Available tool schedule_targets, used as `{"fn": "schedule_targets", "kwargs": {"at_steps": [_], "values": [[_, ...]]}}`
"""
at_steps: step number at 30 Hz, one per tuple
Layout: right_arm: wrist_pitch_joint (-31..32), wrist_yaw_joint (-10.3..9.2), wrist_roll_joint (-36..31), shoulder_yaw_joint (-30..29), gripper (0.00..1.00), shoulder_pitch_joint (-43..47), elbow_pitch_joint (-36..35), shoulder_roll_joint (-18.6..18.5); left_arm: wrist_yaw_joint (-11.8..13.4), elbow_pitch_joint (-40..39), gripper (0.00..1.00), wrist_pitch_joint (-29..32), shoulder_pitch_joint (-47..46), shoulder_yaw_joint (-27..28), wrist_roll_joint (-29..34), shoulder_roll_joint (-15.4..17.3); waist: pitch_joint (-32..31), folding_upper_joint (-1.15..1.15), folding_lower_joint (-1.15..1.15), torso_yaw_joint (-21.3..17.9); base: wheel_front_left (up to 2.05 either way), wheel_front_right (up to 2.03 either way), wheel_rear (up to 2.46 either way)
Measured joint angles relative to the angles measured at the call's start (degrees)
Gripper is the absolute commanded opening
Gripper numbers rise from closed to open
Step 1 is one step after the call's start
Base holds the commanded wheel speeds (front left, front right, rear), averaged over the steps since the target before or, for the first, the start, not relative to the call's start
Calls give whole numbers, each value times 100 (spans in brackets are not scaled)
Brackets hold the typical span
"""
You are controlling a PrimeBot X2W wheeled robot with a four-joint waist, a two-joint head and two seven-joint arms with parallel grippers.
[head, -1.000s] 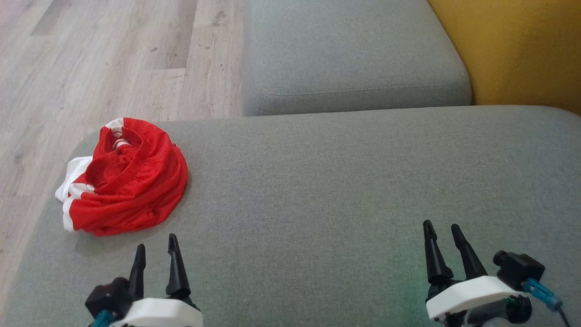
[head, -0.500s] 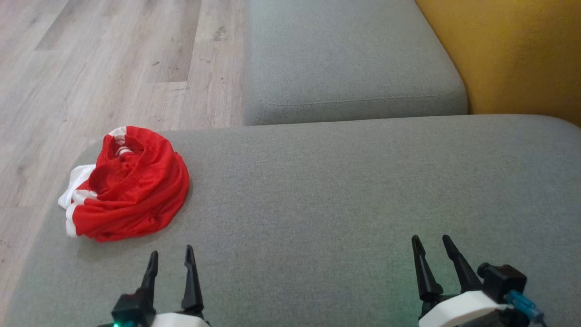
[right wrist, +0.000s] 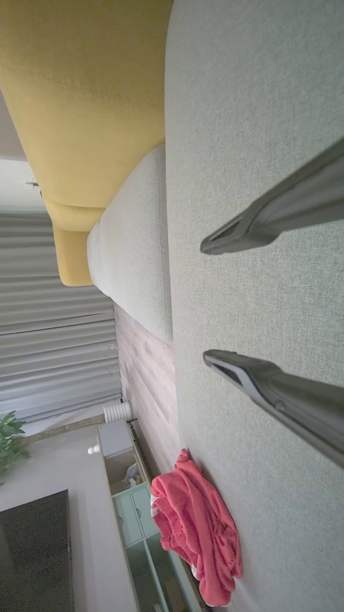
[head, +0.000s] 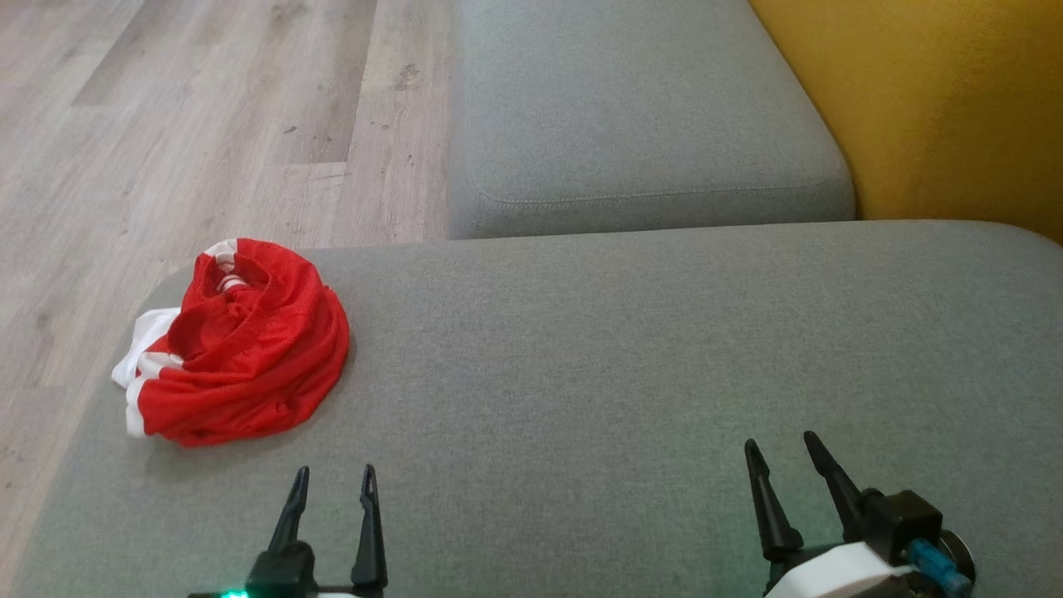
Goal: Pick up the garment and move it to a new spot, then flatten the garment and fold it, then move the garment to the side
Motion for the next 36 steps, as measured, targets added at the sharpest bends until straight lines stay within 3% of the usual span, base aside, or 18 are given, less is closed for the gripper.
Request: {"fn": "schedule_targets", "kwargs": {"at_steps": [29,36], "values": [[-45,1,-148,-172,100,-1,46,0,43,77,100,-36,-21,-43,343,3,335,0,0,69,0,0,0],[-45,1,-147,-165,100,-4,70,0,99,82,100,-36,-167,64,392,3,408,0,0,288,0,0,0]]}}
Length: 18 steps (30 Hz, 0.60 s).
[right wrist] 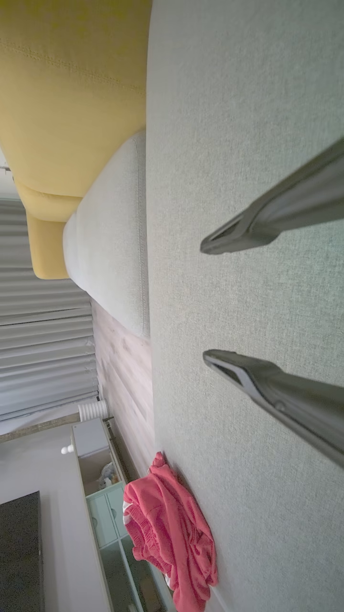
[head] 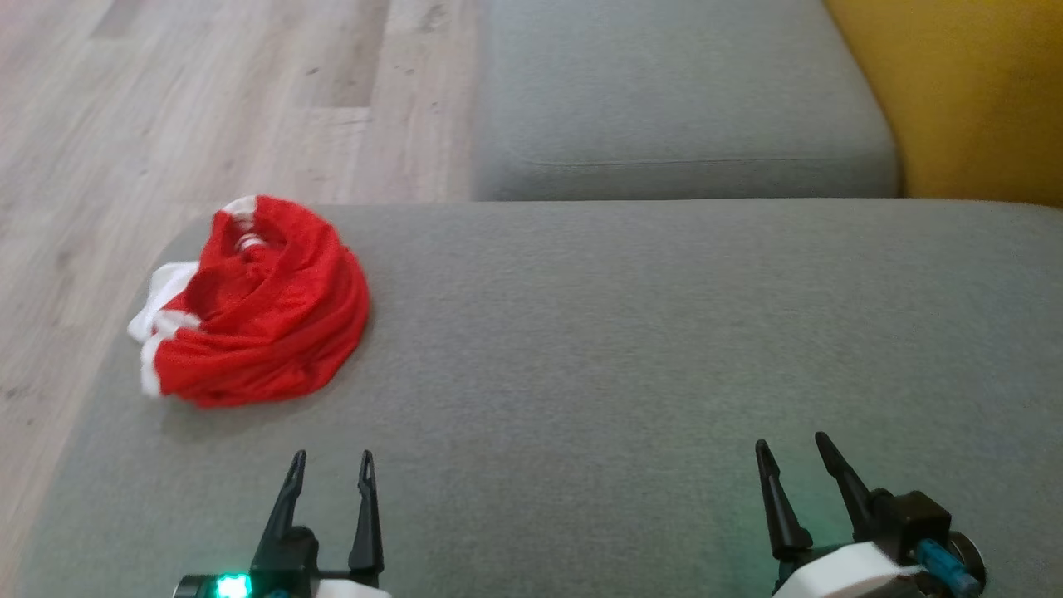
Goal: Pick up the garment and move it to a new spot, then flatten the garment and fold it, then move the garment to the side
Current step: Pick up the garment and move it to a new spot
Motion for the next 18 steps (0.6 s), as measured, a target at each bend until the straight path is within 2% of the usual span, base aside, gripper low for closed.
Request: {"fn": "schedule_targets", "kwargs": {"at_steps": [7,15,18], "values": [[0,0,8,-11,100,-2,-2,-1,22,-11,100,0,-9,144,69,8,75,0,0,583,0,0,0],[0,0,74,-207,100,-9,-12,-1,55,-300,100,0,-130,299,160,69,184,0,0,1645,0,0,0],[0,0,-8,-102,100,-85,-2,1,168,-475,100,0,-127,539,159,124,272,0,-1,2008,0,0,0]]}}
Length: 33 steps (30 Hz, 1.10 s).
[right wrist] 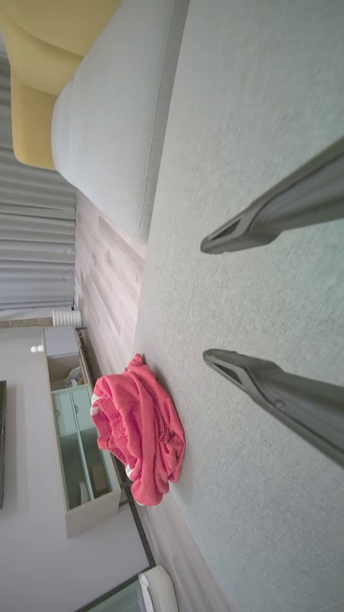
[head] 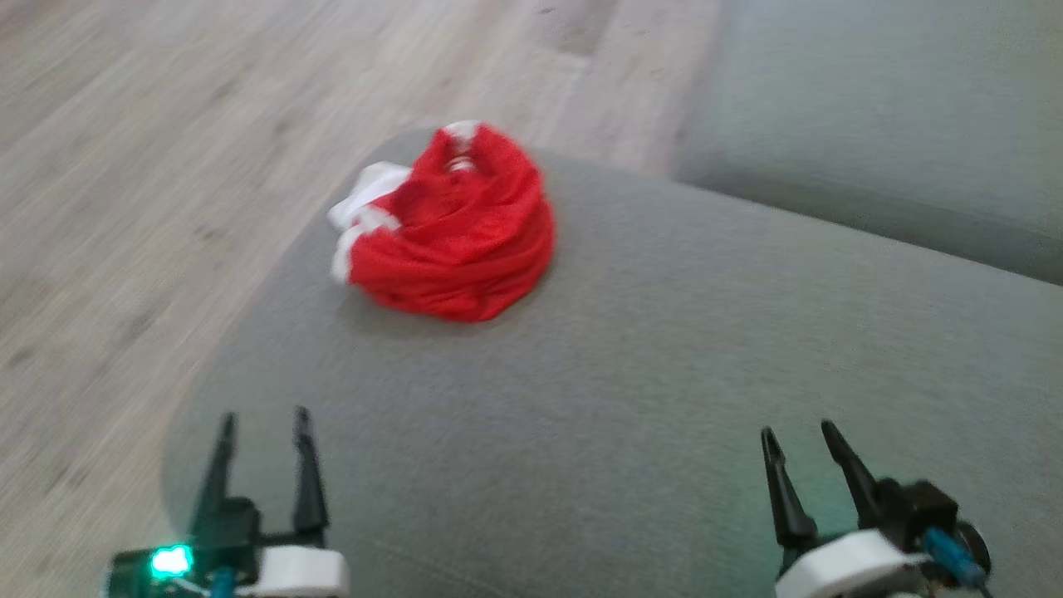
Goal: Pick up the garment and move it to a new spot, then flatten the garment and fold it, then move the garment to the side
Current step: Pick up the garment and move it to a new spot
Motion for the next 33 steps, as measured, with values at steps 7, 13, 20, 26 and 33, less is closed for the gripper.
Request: {"fn": "schedule_targets", "kwargs": {"at_steps": [7,13,20,26,33], "values": [[0,0,-107,-40,100,-455,64,0,180,-787,100,-18,4,350,1,33,391,0,1,421,0,0,0],[0,0,-428,-314,100,-448,69,0,90,-983,100,-18,-278,389,111,178,618,0,1,582,0,0,0],[-1,0,-1106,-768,100,-509,-261,-96,-557,-614,100,-44,-2141,189,47,416,1230,0,2,592,0,0,0],[-1,0,-1306,-920,100,-854,-606,-589,-983,655,100,-48,-3721,-33,-8,387,1879,0,3,403,0,0,0],[-1,1,-1388,-979,100,-1078,-1015,-1136,-1283,2409,100,-48,-5284,-272,-51,179,2650,0,3,159,0,0,0]]}}
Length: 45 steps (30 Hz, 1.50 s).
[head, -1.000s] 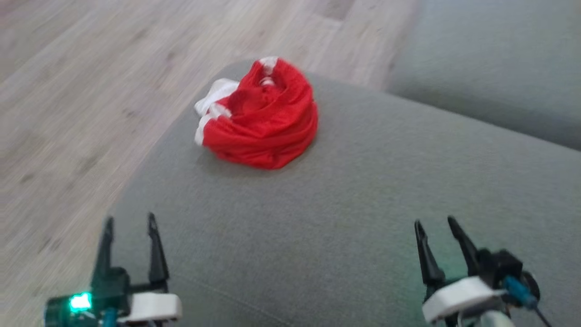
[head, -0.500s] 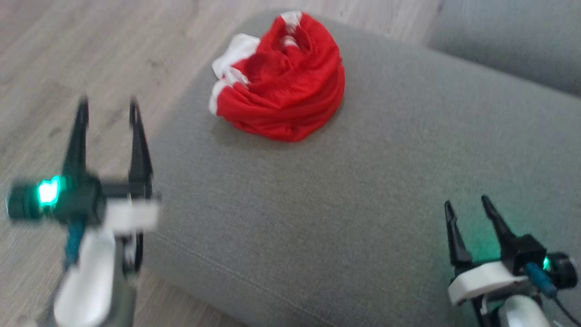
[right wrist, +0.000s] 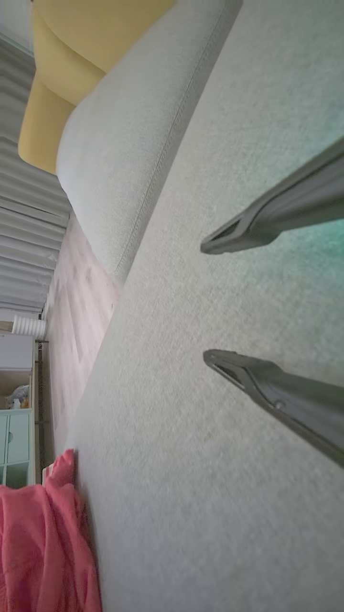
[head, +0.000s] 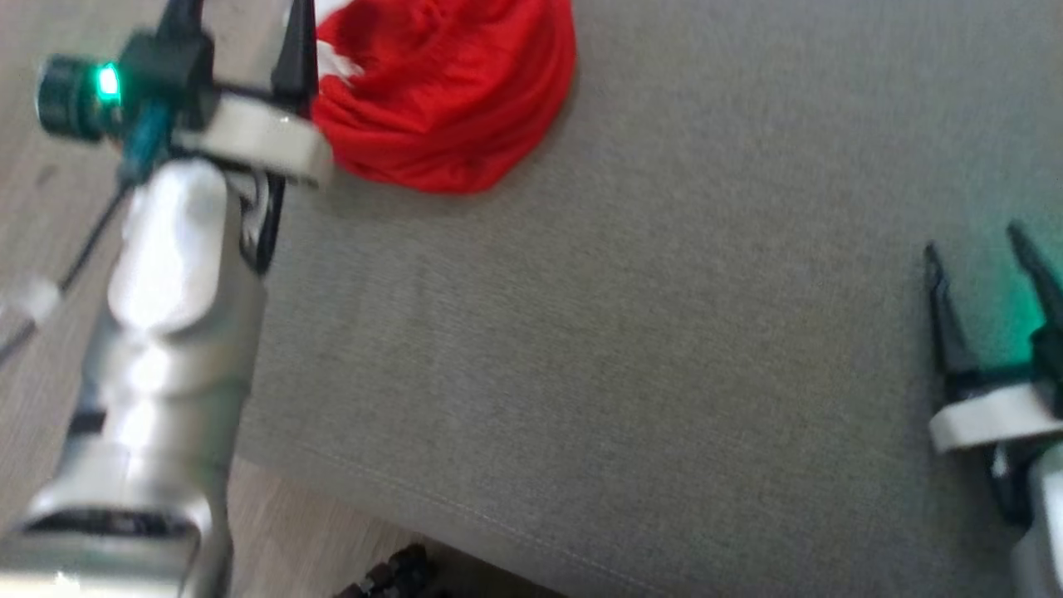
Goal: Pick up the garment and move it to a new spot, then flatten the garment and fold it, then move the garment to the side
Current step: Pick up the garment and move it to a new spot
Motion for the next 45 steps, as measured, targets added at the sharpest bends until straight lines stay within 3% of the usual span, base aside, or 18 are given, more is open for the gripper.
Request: {"fn": "schedule_targets", "kwargs": {"at_steps": [6,15,16,17,23,31,38,45], "values": [[-27,3,41,101,100,-514,-427,-160,-147,1437,100,1,-1000,-93,26,-3,577,0,-1,-252,0,0,0],[-85,3,-25,324,100,-627,-915,-156,-311,2889,100,8,-1760,-194,-267,-19,1050,0,-2,-565,0,0,0],[-86,4,-25,339,100,-633,-921,-148,-312,2933,42,8,-1778,-229,-279,-15,1063,0,-2,-592,0,0,0],[-100,3,-25,356,100,-651,-920,-142,-313,2934,0,8,-1794,-256,-287,-7,1068,0,-2,-616,0,0,0],[-101,3,-25,354,100,-762,-745,-12,-348,2250,0,7,-1830,-483,-182,225,907,0,-1,-713,0,0,0],[-66,4,57,541,100,-695,-389,515,-302,993,0,5,-1817,-848,236,727,197,0,-2,-1049,0,0,0],[-66,3,480,472,100,-536,-366,980,-313,294,0,0,-1815,-1322,225,865,-612,0,-3,-1756,0,0,0],[-66,3,1048,791,100,-222,-426,1046,-356,-57,0,0,-1817,-1998,-198,916,-1328,0,-3,-2828,0,0,0]]}}
